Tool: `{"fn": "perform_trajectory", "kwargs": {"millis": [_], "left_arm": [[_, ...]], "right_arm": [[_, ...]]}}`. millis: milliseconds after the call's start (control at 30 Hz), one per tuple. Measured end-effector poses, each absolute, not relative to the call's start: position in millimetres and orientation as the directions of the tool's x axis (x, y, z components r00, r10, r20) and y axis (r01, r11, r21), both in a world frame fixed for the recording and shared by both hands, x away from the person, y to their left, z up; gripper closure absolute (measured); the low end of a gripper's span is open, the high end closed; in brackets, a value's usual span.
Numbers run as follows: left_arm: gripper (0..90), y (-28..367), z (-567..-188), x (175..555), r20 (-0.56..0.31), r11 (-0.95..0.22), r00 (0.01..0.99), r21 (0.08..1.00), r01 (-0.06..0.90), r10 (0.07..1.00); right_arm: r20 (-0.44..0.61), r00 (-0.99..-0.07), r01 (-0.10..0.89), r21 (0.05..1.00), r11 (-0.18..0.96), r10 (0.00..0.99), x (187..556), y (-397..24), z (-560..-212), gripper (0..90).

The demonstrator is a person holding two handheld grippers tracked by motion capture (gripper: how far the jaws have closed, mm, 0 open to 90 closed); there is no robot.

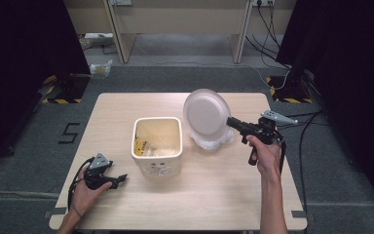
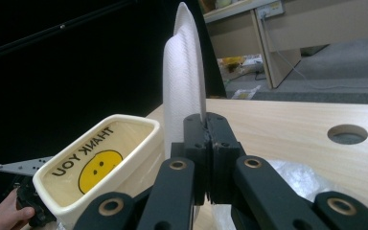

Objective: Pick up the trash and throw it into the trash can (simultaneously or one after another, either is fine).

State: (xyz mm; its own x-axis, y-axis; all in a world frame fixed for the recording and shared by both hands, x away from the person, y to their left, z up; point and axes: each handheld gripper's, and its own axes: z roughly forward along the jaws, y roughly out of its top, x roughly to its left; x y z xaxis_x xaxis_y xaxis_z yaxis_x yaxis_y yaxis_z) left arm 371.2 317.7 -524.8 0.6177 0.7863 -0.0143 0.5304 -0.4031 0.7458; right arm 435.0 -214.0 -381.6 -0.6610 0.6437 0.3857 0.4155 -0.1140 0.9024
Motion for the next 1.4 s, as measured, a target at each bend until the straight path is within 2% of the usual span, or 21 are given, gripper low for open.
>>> {"fn": "perform_trajectory", "kwargs": {"millis": [700, 1200, 1400], "left_arm": [[13.7, 317.7, -524.9, 371.2, -0.014, -0.402, 0.618, 0.747, 0.53, 0.786], [13.8, 317.8, -524.8, 371.1, -0.015, -0.404, 0.619, 0.746, 0.53, 0.786], [13.9, 317.9, -524.7, 370.9, -0.014, -0.405, 0.619, 0.745, 0.53, 0.785]], "right_arm": [[0.364, -0.675, 0.376, 0.918, -0.125, 0.642, 436.8, -208.0, -347.1, 88.6], [0.357, -0.744, 0.37, 0.924, -0.098, 0.565, 437.2, -173.5, -333.6, 88.6], [0.382, -0.771, 0.401, 0.913, -0.076, 0.509, 439.3, -153.3, -338.2, 88.6]]}}
